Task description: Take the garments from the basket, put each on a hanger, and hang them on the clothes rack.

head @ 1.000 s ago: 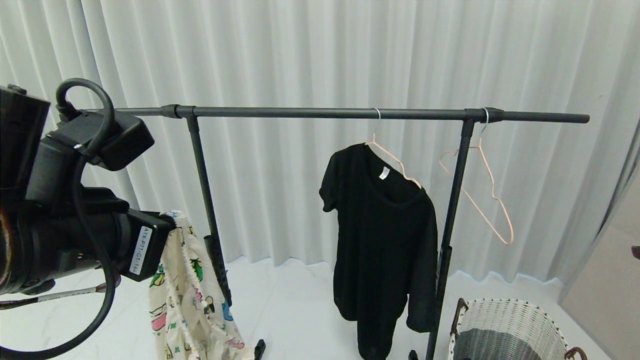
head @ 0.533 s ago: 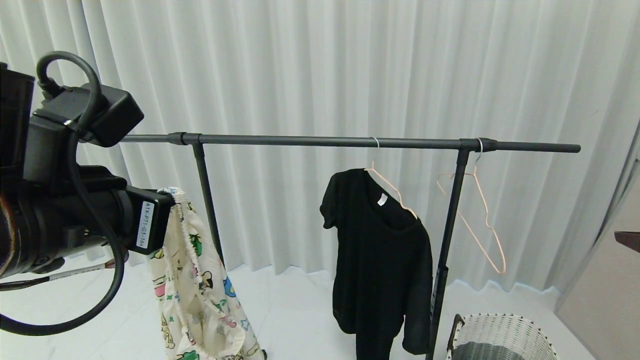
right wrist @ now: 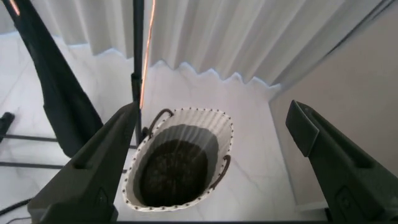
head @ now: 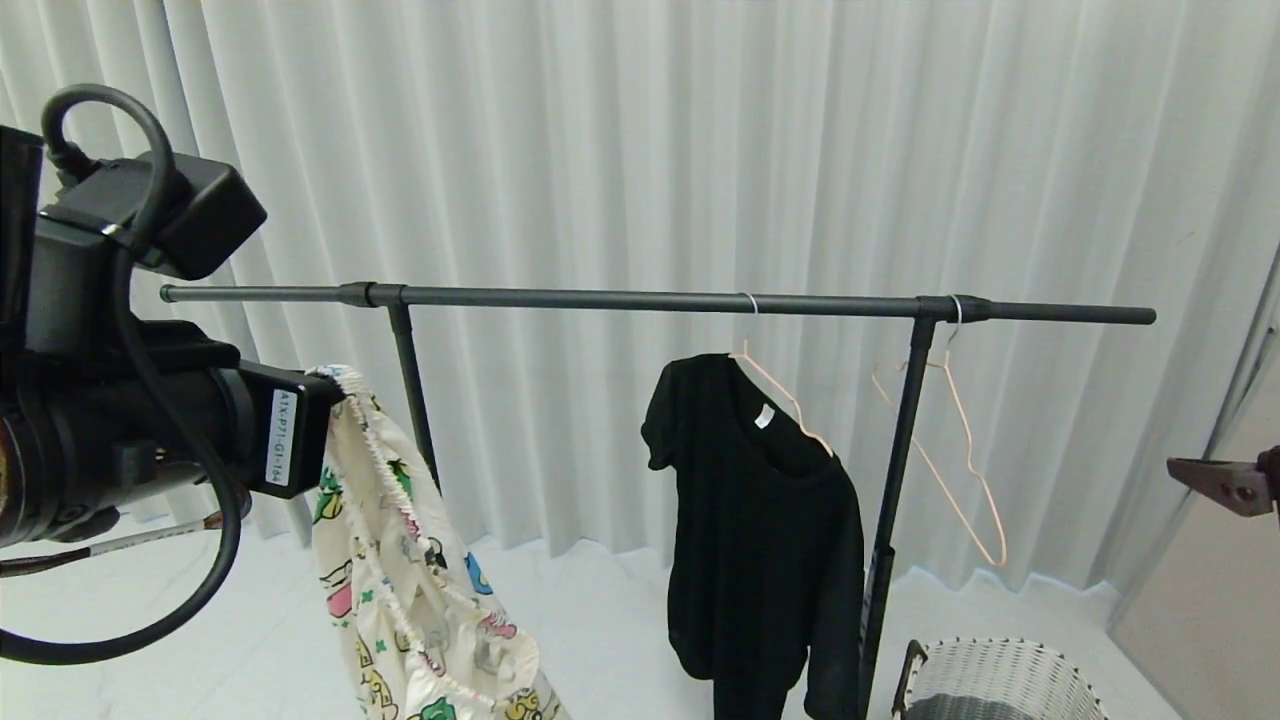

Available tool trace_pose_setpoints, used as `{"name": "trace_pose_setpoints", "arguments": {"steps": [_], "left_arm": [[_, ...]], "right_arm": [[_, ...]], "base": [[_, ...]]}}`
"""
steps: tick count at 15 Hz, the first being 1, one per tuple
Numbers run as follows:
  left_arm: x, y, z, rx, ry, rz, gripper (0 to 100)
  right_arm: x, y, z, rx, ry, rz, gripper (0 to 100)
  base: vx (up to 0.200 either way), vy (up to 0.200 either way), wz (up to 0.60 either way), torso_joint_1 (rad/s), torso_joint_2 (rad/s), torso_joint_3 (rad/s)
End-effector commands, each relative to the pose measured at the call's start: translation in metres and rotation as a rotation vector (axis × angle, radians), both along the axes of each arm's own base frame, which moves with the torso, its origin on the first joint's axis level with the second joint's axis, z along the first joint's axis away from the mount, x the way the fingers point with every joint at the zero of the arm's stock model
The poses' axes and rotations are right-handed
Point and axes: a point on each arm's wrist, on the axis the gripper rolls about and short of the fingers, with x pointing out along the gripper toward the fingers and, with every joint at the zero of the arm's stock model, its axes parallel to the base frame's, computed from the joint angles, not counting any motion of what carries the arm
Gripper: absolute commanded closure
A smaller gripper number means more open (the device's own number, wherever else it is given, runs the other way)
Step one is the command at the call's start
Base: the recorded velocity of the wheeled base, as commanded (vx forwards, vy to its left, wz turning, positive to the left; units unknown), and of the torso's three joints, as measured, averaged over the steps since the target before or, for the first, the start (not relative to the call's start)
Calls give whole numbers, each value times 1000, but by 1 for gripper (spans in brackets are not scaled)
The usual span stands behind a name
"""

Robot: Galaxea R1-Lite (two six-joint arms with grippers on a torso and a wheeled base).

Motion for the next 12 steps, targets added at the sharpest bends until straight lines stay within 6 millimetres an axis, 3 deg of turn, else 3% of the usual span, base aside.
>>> {"name": "trace_pose_setpoints", "arguments": {"steps": [1,5,8,12], "left_arm": [[0,0,0,-8,1,5,100],[0,-1,-1,-6,4,2,100],[1,-2,-2,1,10,-3,100],[5,-5,-7,14,28,-10,100]], "right_arm": [[16,0,-8,11,39,-13,0],[38,6,-18,94,74,64,0],[59,11,-36,120,159,70,0],[81,15,-79,146,258,35,0]], "base": [[200,0,0,-2,-12,2],[200,0,0,10,-2,0],[200,0,0,5,5,-1],[0,0,0,0,0,0]]}}
